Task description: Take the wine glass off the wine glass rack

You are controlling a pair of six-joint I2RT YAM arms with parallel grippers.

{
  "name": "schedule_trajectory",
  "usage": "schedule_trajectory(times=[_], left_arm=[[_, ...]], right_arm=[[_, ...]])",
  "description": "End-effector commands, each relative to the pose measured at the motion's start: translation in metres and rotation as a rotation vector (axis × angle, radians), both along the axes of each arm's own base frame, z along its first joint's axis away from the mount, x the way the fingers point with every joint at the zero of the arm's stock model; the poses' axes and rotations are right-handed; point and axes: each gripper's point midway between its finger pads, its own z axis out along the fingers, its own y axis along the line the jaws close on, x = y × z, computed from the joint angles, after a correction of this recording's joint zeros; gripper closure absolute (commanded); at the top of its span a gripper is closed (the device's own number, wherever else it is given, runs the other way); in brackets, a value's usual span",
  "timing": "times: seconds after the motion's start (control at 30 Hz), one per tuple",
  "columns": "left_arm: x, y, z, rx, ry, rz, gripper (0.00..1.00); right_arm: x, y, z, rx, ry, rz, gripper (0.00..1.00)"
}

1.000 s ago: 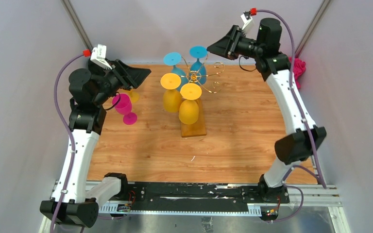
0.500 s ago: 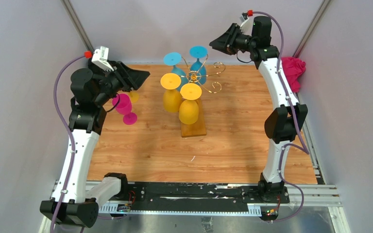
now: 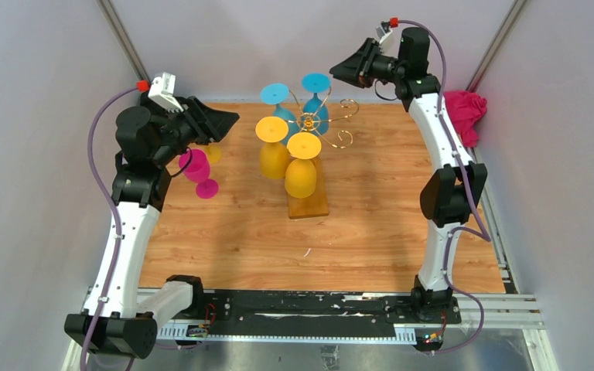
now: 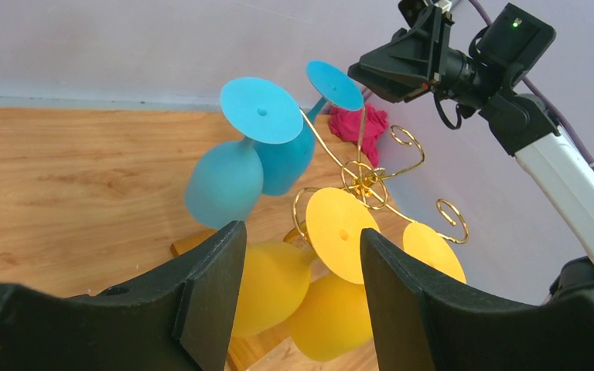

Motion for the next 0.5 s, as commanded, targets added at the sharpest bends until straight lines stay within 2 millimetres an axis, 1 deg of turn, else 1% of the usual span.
schedule_trajectory(times=[0.0, 0.33, 0.47], left_arm=[[0.001, -0.002, 0.0, 0.006, -0.002, -0.006, 0.39], [0.0, -0.001, -0.001, 0.014, -0.001, -0.004, 0.39], [0.001, -0.001, -0.005, 0.019, 0.008, 0.001, 0.39]], right_arm=[[-0.003, 0.01, -0.014, 0.008, 0.032, 0.062, 0.64], [-0.01, 0.022, -0.018, 0.018, 0.046, 0.097, 0.64], [-0.013, 0.03, -0.017, 0.031, 0.054, 0.125, 0.65]])
